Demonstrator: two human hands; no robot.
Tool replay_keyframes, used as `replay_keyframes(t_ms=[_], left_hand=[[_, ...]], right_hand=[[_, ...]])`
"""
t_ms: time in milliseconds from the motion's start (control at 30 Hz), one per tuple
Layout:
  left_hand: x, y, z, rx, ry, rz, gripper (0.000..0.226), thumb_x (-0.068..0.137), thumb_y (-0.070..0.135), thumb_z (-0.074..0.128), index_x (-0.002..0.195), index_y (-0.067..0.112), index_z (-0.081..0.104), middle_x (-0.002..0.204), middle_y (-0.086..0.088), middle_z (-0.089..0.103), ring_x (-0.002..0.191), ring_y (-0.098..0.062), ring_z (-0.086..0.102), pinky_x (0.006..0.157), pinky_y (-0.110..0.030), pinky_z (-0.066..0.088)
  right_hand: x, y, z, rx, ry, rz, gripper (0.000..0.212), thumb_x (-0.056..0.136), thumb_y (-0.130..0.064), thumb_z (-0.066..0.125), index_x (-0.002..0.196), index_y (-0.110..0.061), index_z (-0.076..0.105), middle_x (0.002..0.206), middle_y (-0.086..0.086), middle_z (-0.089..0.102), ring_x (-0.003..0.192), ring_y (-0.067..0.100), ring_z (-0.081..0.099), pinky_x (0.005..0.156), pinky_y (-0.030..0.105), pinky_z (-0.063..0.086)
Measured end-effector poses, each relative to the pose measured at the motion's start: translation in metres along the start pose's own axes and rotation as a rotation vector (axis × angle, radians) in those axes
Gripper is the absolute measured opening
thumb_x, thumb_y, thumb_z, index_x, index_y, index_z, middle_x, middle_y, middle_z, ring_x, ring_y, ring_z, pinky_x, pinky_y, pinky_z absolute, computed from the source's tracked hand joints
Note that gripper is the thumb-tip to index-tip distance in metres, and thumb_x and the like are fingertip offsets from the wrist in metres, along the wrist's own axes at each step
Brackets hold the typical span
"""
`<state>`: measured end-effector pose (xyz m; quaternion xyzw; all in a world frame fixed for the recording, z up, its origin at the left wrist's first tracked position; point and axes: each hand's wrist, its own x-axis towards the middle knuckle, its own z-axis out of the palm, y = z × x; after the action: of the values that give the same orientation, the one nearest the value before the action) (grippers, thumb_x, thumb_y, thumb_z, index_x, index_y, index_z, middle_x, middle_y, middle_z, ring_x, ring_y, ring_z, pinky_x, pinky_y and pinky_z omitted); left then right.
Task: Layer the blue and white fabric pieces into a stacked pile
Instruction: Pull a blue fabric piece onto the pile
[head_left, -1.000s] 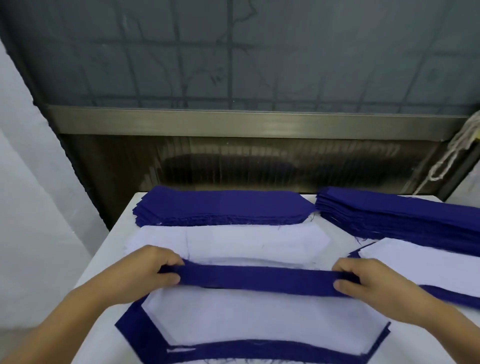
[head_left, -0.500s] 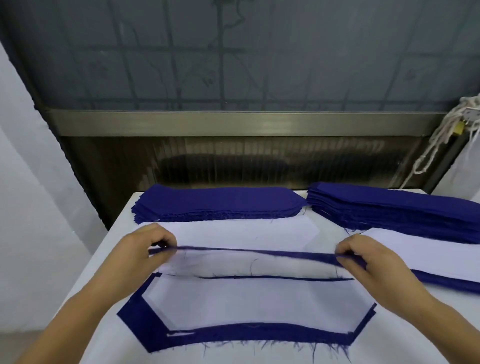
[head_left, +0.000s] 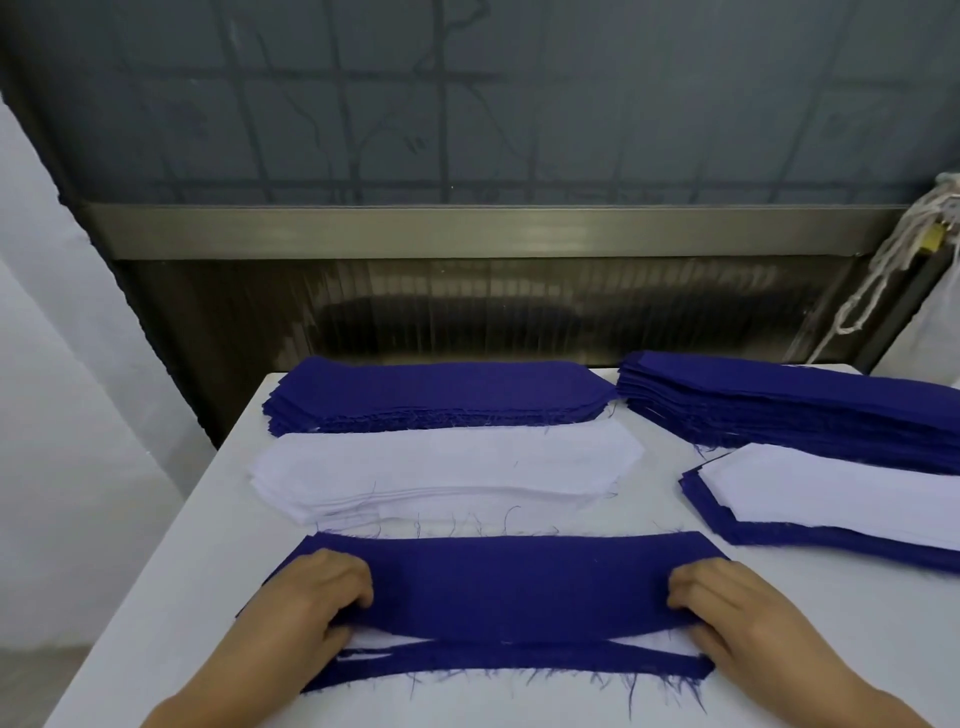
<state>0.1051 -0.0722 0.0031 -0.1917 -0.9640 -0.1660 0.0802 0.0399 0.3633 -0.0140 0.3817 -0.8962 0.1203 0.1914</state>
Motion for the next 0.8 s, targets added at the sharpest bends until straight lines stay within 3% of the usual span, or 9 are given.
replay_keyframes(t_ms=[100, 167, 267, 400, 500, 533, 600, 667, 800], left_hand=[[0.000, 0.001, 0.001, -0.005, -0.015, -0.018, 0.044, 0.044, -0.002, 0.078, 0.075, 0.026, 0.062, 0.089, 0.022, 0.061, 0.081, 0.003, 0.053, 0.074, -0.013, 0.042], [-0.001, 0.000, 0.003, -0.028, -0.026, -0.049, 0.043, 0.048, -0.002, 0.077, 0.076, 0.026, 0.062, 0.091, 0.024, 0.060, 0.081, 0.001, 0.055, 0.075, -0.012, 0.042], [-0.002, -0.002, 0.005, -0.054, -0.041, -0.079, 0.037, 0.055, 0.001, 0.073, 0.077, 0.028, 0.061, 0.092, 0.027, 0.057, 0.084, 0.001, 0.056, 0.076, -0.014, 0.042], [0.000, -0.001, 0.000, -0.079, -0.076, -0.107, 0.031, 0.059, 0.007, 0.068, 0.076, 0.031, 0.059, 0.090, 0.026, 0.058, 0.085, 0.003, 0.053, 0.074, -0.010, 0.041], [-0.001, -0.003, -0.005, -0.094, -0.117, -0.077, 0.012, 0.074, 0.029, 0.068, 0.076, 0.035, 0.058, 0.094, 0.026, 0.058, 0.090, 0.002, 0.055, 0.077, -0.009, 0.041], [-0.001, -0.004, -0.007, -0.109, -0.129, -0.076, 0.007, 0.080, 0.042, 0.064, 0.077, 0.038, 0.058, 0.097, 0.028, 0.057, 0.095, 0.002, 0.055, 0.081, -0.011, 0.041], [-0.001, -0.007, -0.008, -0.132, -0.128, -0.072, 0.020, 0.086, 0.058, 0.050, 0.074, 0.043, 0.057, 0.096, 0.029, 0.056, 0.096, 0.002, 0.054, 0.082, -0.013, 0.041], [0.002, -0.010, -0.007, -0.104, -0.119, -0.074, 0.024, 0.086, 0.059, 0.047, 0.067, 0.045, 0.051, 0.087, 0.026, 0.055, 0.086, 0.002, 0.053, 0.075, -0.016, 0.043], [0.017, -0.015, -0.005, -0.026, -0.140, -0.109, 0.026, 0.087, 0.047, 0.057, 0.067, 0.031, 0.055, 0.076, 0.020, 0.052, 0.075, 0.001, 0.050, 0.067, -0.016, 0.043]], right_hand=[[-0.002, 0.001, 0.001, -0.023, 0.022, -0.019, 0.048, 0.099, -0.022, 0.030, 0.080, -0.016, 0.074, 0.091, -0.004, 0.068, 0.089, 0.006, 0.052, 0.080, 0.019, 0.043], [-0.002, 0.000, 0.001, -0.019, 0.018, -0.025, 0.051, 0.099, -0.022, 0.027, 0.079, -0.016, 0.074, 0.090, -0.004, 0.068, 0.088, 0.006, 0.052, 0.079, 0.019, 0.043], [0.000, -0.003, -0.003, 0.012, -0.020, -0.020, 0.042, 0.094, -0.019, 0.035, 0.079, -0.017, 0.074, 0.089, -0.007, 0.068, 0.086, 0.005, 0.053, 0.077, 0.017, 0.044], [0.005, -0.003, -0.014, 0.104, -0.148, 0.024, 0.007, 0.078, -0.028, 0.066, 0.080, -0.026, 0.072, 0.093, -0.015, 0.065, 0.084, -0.002, 0.056, 0.075, 0.011, 0.045], [0.005, 0.001, -0.020, 0.130, -0.192, 0.071, 0.019, 0.088, -0.049, 0.058, 0.083, -0.033, 0.067, 0.095, -0.024, 0.059, 0.086, -0.008, 0.055, 0.076, 0.009, 0.043], [0.006, 0.002, -0.020, 0.125, -0.189, 0.085, 0.021, 0.092, -0.048, 0.054, 0.081, -0.034, 0.065, 0.092, -0.025, 0.057, 0.083, -0.007, 0.054, 0.074, 0.010, 0.043], [0.010, 0.005, -0.017, 0.079, -0.187, 0.092, 0.016, 0.090, -0.039, 0.063, 0.075, -0.033, 0.059, 0.083, -0.023, 0.053, 0.073, -0.003, 0.051, 0.067, 0.014, 0.044], [0.016, 0.007, -0.017, 0.035, -0.224, 0.115, 0.024, 0.078, -0.029, 0.077, 0.070, -0.031, 0.055, 0.075, -0.021, 0.050, 0.065, -0.001, 0.049, 0.061, 0.016, 0.043], [0.037, 0.010, -0.018, -0.001, -0.275, 0.193, 0.032, 0.073, -0.024, 0.081, 0.063, -0.029, 0.052, 0.065, -0.019, 0.047, 0.056, -0.002, 0.045, 0.051, 0.015, 0.042]])
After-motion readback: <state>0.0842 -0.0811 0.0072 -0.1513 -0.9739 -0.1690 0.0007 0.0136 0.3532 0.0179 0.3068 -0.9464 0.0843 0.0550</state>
